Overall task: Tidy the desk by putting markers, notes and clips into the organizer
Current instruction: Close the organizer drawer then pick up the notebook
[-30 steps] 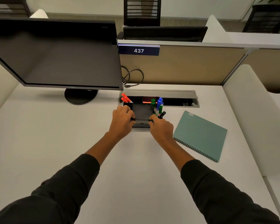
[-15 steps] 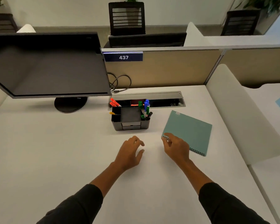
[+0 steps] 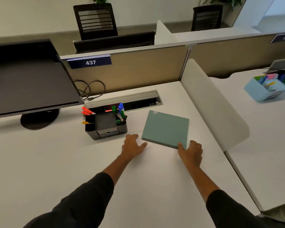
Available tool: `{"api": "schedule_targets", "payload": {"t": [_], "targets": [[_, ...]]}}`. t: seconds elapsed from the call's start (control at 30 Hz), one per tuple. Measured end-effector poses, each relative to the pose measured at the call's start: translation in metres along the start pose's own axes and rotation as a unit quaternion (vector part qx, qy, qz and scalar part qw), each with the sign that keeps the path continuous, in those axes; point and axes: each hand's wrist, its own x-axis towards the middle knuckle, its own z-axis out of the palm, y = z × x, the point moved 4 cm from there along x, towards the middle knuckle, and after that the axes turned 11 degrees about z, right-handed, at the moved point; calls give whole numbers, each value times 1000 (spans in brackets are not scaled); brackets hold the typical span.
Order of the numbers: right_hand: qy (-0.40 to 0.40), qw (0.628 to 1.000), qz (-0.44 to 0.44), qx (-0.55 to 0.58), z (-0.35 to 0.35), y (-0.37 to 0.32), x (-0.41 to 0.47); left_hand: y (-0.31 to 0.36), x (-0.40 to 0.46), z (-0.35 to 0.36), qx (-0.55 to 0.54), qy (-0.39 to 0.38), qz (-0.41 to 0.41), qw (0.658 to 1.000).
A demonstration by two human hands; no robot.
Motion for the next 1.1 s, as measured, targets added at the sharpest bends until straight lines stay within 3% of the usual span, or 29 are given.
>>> {"api": "schedule_targets", "payload": {"t": [0.57,0.77,0.97,1.1], "targets": [[7,1000,15,19,2,-13,16,34,23,3,-105,27,-33,994],[4,992,14,127,3,-8,17,50,10,0,-188,54,-50,979],[-38,960,21,276,-3,-7,17,71,1,-13,-230,77,-57,968],[-16,947,-33,320,-18,-13,12,85,-2,-26,-258,93,-50,960]]}}
